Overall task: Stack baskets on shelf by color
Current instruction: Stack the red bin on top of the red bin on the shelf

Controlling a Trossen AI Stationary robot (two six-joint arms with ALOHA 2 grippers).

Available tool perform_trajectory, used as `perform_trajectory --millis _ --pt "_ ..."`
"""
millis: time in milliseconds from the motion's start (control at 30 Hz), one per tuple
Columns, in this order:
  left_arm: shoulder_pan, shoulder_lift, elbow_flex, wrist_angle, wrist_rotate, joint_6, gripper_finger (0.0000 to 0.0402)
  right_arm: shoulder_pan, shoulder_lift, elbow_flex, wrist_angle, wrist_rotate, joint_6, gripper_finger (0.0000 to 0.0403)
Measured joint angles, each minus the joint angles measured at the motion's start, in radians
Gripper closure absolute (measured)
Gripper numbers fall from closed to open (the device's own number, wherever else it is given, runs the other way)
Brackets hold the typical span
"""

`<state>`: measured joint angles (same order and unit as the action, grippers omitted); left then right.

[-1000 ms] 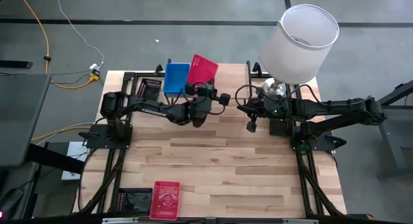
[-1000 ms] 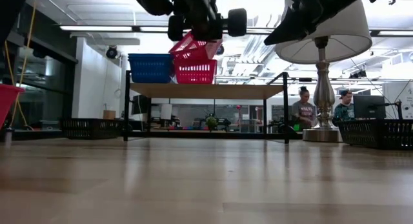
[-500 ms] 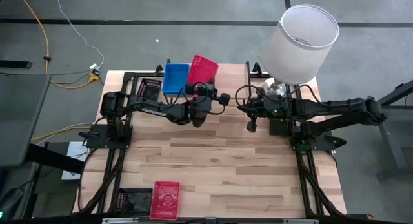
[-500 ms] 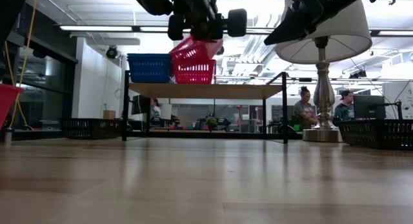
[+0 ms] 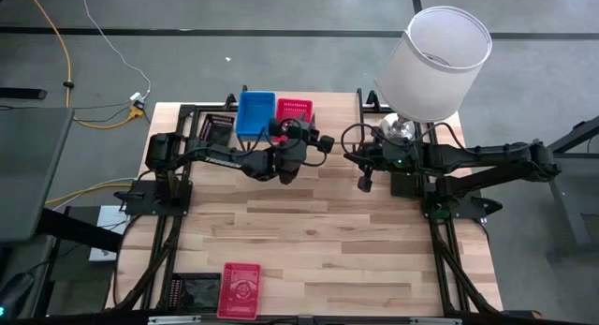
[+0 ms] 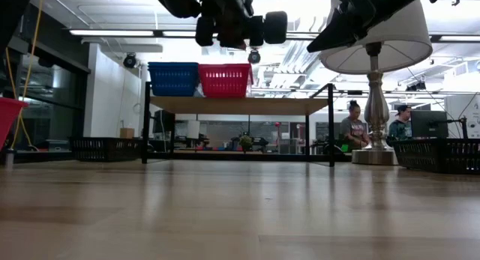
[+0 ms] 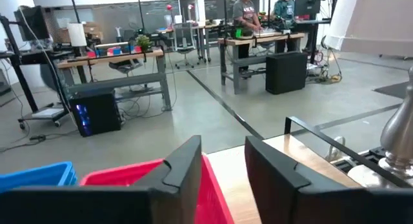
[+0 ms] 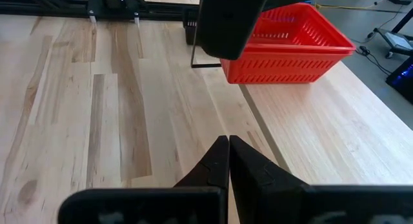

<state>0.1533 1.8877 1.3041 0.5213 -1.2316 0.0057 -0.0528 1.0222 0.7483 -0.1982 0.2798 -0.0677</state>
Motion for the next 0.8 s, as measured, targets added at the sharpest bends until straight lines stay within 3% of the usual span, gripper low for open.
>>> perform_trajectory --millis 100,233,333,433,567,667,800 --pt "0.003 -0.009 0.000 0.004 -0.003 0.039 0.0266 0.000 0.000 0.000 0.000 0.001 0.000 0.0403" --pt "0.002 -0.068 -0.002 0.002 -0.003 0.222 0.0240 0.000 0.000 0.000 -0.003 0.001 -0.014 0.0403" --pt "-0.028 -0.166 -0.002 -0.113 0.040 0.362 0.0233 0.000 0.000 0.000 -0.012 -0.006 -0.041 0.0403" --pt "-0.075 -0.303 0.000 -0.451 0.235 0.306 0.0233 0.000 -0.002 -0.001 -0.030 -0.057 -0.044 0.0403" --pt "-0.094 -0.510 -0.002 -0.942 0.679 0.043 0.0239 0.000 -0.005 -0.001 -0.046 -0.156 -0.043 0.0403" --pt "-0.116 -0.654 -0.074 -1.084 0.910 -0.032 0.0243 0.000 -0.005 -0.001 -0.048 -0.186 -0.037 0.0403" --pt "-0.232 -0.811 -0.225 -1.081 0.981 -0.114 0.0244 0.000 -0.005 -0.001 -0.045 -0.188 -0.021 0.0403"
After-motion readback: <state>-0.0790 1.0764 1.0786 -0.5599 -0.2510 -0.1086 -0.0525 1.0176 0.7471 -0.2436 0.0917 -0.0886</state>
